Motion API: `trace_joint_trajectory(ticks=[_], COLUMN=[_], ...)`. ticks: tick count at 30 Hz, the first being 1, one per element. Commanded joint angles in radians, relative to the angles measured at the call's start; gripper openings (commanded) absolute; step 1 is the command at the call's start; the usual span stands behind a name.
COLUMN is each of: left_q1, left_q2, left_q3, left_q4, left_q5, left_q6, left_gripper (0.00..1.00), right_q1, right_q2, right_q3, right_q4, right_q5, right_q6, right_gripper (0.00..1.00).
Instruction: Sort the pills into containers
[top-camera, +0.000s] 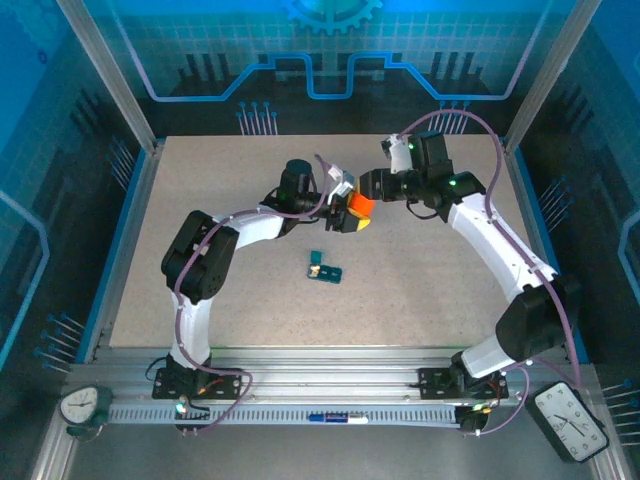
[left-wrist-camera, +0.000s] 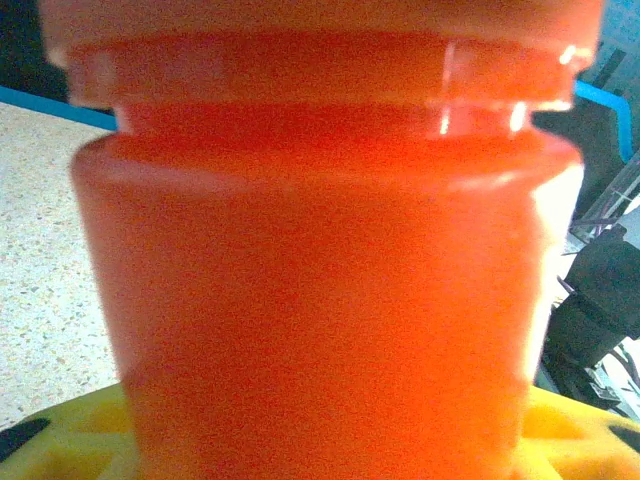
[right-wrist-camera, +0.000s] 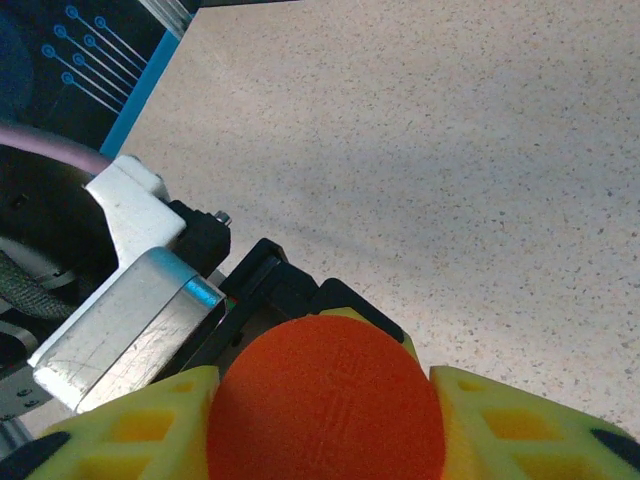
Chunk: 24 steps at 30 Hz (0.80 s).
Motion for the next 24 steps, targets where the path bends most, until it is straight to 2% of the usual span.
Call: trace_joint_trajectory(ticks=[1,4,7,16,24], left_q1=[0.001,0.002,0.002,0.002,0.001], left_q2=[-0.042,-0.04,-0.034,-0.026,-0.023], left_q3=[0.019,0.023,0.028,0.028,0.036], left_q4=[0.094,0.09,0.092,0.083,0.071], left_q5=[-0.003,0.007,0.017,0.065,0.082], left_q6=[0.028,0.028,0.023,0.004,-0.005], left_gripper=[0.0,0.0,0.0,0.0,0.0], right_q1=[-0.038,-0.097,-0.132,-0.162,-0.139], right_q2=[-0.016,-0.062,-0.084,0.004,0.138], right_q3=[0.001,0.023,0.045,0.162,0.33], right_q4=[-0.047,-0.046,-0.079,-0.215,-0.364], right_q5=[-0.071,-0.19,-0.272,-0.323,-0.363], right_q6=[0.02,-0.042,-0.162,-0.458,-0.535], right_gripper=[0.62,0.75,0.8,0.8,0.8])
